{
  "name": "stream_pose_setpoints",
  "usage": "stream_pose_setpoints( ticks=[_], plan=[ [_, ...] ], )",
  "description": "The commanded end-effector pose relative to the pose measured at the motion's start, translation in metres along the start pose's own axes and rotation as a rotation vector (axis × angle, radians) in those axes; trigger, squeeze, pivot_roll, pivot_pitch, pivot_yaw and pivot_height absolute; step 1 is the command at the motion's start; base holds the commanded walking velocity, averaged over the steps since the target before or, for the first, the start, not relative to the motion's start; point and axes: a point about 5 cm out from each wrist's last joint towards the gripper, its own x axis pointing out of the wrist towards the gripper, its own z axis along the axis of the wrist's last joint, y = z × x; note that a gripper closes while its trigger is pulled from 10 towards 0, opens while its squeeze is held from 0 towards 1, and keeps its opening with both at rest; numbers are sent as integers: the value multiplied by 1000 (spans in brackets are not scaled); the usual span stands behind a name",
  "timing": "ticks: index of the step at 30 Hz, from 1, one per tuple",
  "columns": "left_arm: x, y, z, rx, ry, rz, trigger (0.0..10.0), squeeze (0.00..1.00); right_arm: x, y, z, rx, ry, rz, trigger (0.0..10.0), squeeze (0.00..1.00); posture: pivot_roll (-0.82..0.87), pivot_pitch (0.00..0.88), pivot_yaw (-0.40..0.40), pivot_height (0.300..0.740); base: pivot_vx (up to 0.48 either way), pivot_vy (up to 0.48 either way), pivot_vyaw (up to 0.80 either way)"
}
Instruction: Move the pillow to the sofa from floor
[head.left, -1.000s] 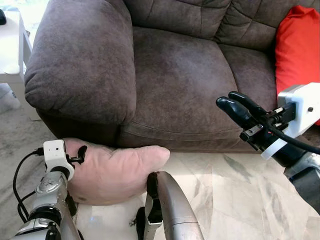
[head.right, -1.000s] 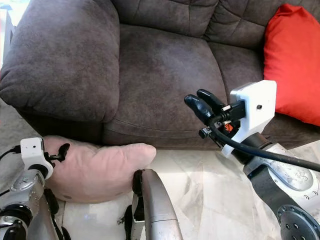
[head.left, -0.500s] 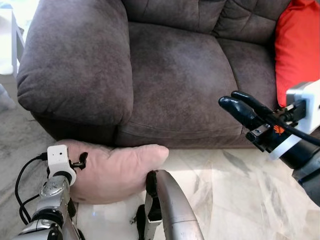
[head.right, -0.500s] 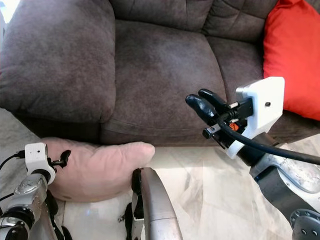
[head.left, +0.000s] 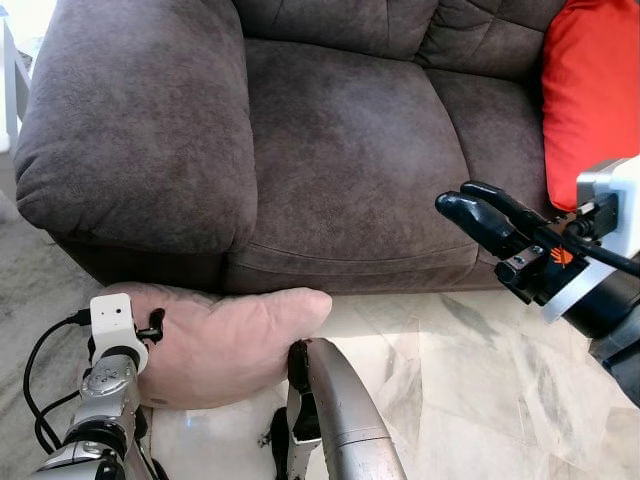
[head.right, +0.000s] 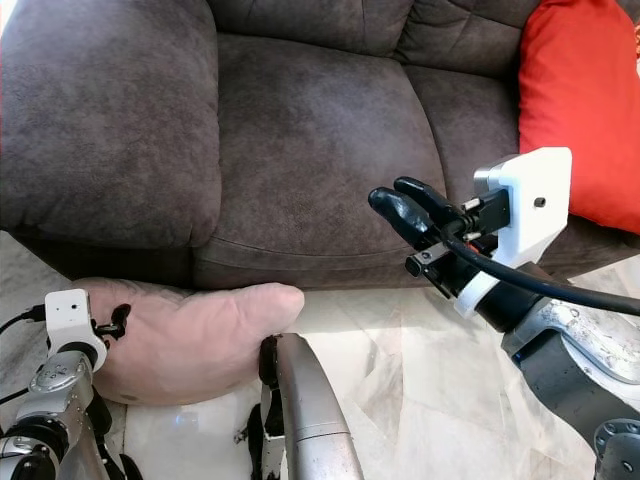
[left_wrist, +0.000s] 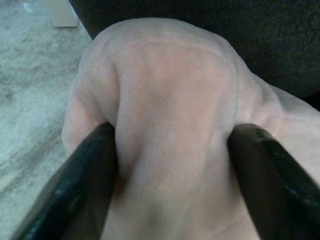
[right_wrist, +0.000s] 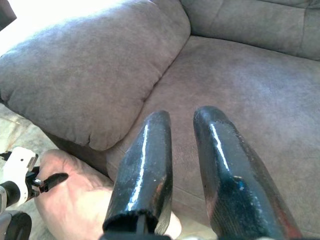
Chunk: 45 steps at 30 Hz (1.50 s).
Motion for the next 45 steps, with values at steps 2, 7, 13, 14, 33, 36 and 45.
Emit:
stream_pose_setpoints(
  ticks=[2, 7, 13, 14, 33, 36, 45],
  plan=[
    [-7, -5, -20, -12, 66, -10, 0, 0, -4, 0, 3, -23, -1, -18, 10000, 0, -217, 385, -400, 526, 0, 0, 0],
    [-8, -5, -21, -14, 66, -12, 0, 0, -3, 0, 3, -18, 0, -19, 10000, 0, -216, 384, -400, 526, 0, 0, 0],
    [-10, -6, -24, -14, 72, -15, 0, 0, -2, 1, 3, -10, -5, -23, 10000, 0, -203, 381, -400, 526, 0, 0, 0],
    [-10, -6, -25, -13, 72, -16, 0, 0, -2, 1, 3, -9, -5, -22, 10000, 0, -203, 381, -400, 526, 0, 0, 0],
    [-20, -9, -26, -8, -23, -20, 0, 0, -2, -9, -13, 17, 19, -108, 10000, 0, -125, 355, -381, 526, 0, 0, 0],
    [-23, -11, -21, -10, -80, -20, 0, 0, -6, -16, -25, 22, 48, -152, 10000, 0, -105, 343, -358, 526, 0, 0, 0],
    [-42, -27, 0, 43, -232, -77, 10000, 0, -23, -42, -82, 118, 122, -377, 10000, 0, -45, 294, -279, 526, 0, 0, 0]
  ],
)
